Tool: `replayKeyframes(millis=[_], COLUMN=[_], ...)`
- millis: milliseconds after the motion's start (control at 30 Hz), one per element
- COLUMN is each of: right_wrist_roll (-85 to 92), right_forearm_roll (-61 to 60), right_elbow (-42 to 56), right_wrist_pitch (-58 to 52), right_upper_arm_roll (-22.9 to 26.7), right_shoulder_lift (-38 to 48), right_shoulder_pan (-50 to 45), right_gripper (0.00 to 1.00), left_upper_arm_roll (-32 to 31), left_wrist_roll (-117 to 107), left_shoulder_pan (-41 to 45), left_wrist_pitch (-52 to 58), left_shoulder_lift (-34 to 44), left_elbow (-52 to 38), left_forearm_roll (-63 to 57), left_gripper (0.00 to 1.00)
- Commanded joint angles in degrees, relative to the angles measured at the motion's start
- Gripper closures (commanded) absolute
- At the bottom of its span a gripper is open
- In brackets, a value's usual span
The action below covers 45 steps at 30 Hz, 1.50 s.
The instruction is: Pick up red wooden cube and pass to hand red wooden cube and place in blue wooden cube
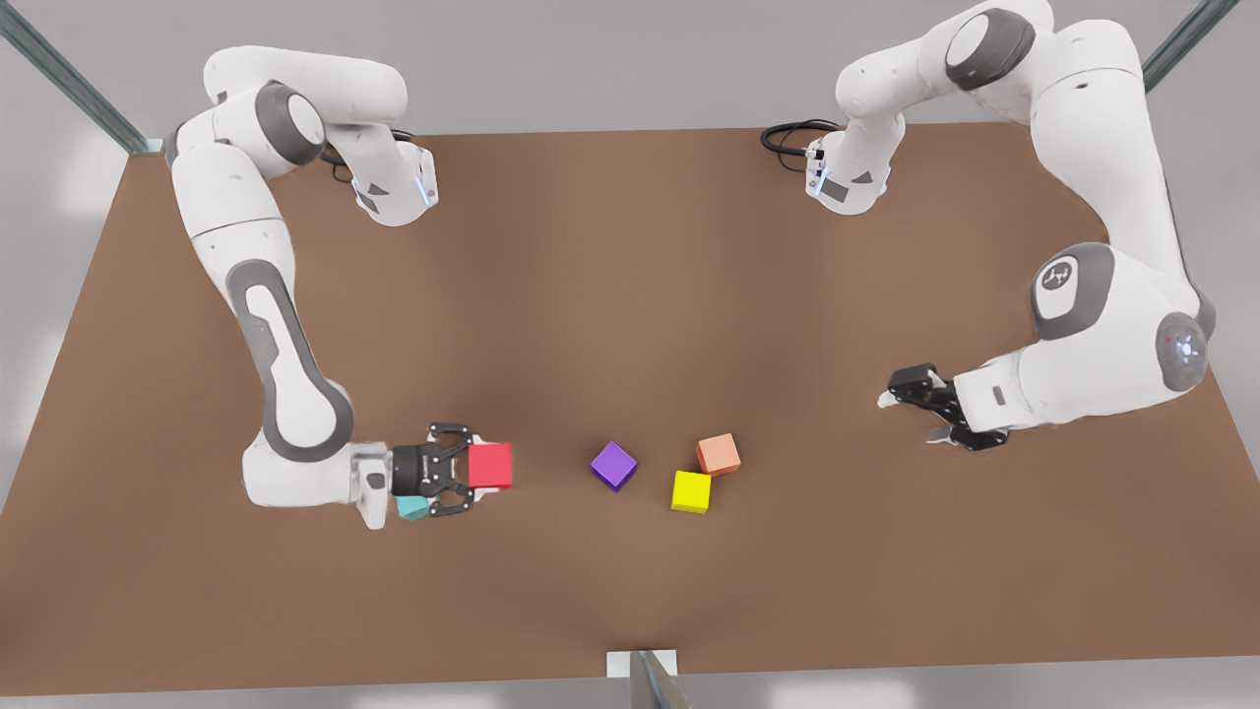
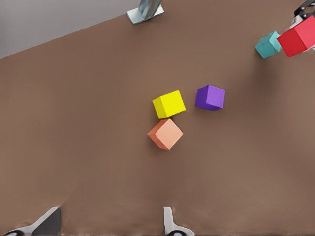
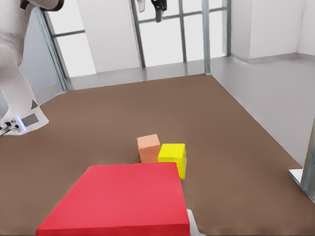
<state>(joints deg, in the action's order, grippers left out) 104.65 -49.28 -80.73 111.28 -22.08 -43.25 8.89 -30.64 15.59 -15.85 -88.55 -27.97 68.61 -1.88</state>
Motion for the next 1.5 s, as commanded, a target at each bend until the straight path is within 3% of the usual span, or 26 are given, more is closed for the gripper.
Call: replayKeyframes(millis=[0,33,100,233,500,1033,1067,1100,1467], right_wrist_roll=[-53.3,-61.4,-74.3,-83.5,-88.7,-90.6,-90.6,-90.7,-90.9], right_forearm_roll=[23.8,31.8,48.8,62.9,66.2,66.1,66.1,66.0,65.5], right_elbow=[0.1,0.2,0.8,-0.6,-0.1,-0.7,-0.7,-0.7,0.0], right_wrist_pitch=[-1.6,-1.7,-2.9,-4.5,5.0,6.8,6.8,6.8,6.0], right_upper_arm_roll=[1.1,0.9,0.3,0.4,0.9,0.9,0.9,0.9,0.6], right_shoulder_lift=[2.6,4.1,5.7,6.6,3.0,-1.7,-1.7,-1.8,-0.8], right_shoulder_pan=[0.1,0.0,-0.8,-2.0,-2.7,-3.0,-3.0,-3.0,-2.8], right_gripper=[0.31,0.31,0.32,0.31,0.31,0.31,0.27,0.0,0.0], left_upper_arm_roll=[27.3,29.6,29.4,29.1,29.2,29.2,29.2,29.2,29.1], left_wrist_roll=[-10.1,-13.0,-13.6,-14.3,-14.2,-14.3,-14.3,-14.3,-14.3], left_shoulder_pan=[17.9,20.4,20.4,20.2,19.7,19.7,19.8,19.9,19.9], left_wrist_pitch=[4.6,3.7,8.0,8.3,8.0,8.9,9.4,9.4,9.3], left_shoulder_lift=[14.6,17.0,11.5,10.3,9.3,9.2,9.2,9.2,9.1], left_elbow=[15.8,18.2,12.5,12.6,13.0,13.6,13.6,13.5,13.6], left_forearm_roll=[0.1,0.8,1.4,3.0,3.0,3.0,3.0,3.0,3.0], left_gripper=[0.0,0.0,0.0,0.0,0.0,0.0,0.0,0.0,0.0])
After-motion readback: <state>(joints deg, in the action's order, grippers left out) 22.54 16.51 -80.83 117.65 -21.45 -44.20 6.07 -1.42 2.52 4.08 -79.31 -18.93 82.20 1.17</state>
